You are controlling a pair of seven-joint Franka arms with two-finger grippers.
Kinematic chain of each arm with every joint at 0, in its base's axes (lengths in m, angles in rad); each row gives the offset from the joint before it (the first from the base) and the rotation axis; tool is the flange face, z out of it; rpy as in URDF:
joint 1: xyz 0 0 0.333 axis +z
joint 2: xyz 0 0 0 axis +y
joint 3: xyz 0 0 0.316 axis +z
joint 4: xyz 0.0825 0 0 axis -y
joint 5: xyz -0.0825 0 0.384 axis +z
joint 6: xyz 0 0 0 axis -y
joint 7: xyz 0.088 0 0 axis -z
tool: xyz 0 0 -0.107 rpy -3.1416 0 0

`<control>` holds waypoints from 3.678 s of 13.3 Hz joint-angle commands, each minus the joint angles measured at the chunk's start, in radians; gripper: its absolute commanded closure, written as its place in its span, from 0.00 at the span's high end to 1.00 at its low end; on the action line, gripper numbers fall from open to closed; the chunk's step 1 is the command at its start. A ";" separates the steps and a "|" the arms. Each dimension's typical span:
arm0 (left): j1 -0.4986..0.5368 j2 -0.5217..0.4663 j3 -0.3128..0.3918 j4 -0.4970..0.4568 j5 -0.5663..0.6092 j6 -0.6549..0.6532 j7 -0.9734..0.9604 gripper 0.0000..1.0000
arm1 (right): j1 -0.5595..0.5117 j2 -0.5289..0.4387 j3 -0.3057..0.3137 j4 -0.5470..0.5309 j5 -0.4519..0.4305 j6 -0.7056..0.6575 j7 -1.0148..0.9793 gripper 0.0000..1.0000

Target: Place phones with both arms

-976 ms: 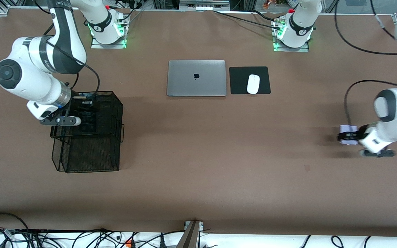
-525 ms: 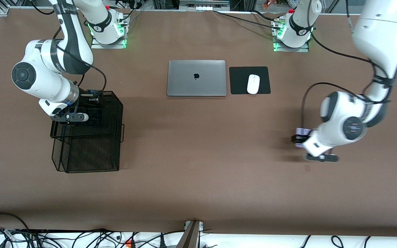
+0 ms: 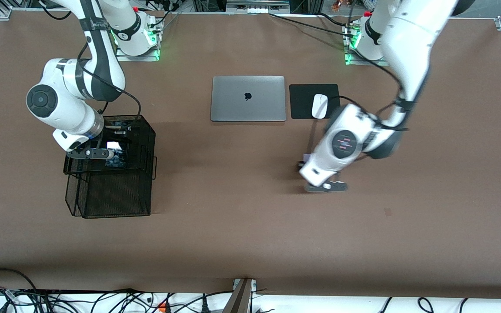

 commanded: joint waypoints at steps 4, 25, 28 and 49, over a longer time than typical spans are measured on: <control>-0.194 0.133 0.026 0.201 -0.009 -0.012 -0.182 0.01 | 0.000 -0.002 0.001 0.027 0.007 -0.001 0.017 0.99; -0.204 0.057 0.126 0.230 0.006 -0.062 -0.268 1.00 | -0.017 0.064 0.035 0.409 0.063 -0.196 0.296 1.00; -0.132 -0.046 0.115 0.208 -0.026 -0.178 -0.193 1.00 | -0.012 0.148 0.165 0.510 0.168 -0.195 0.472 0.99; 0.396 -0.311 0.128 0.048 0.084 -0.452 0.460 1.00 | 0.141 0.845 0.411 1.012 -0.028 0.216 0.694 0.98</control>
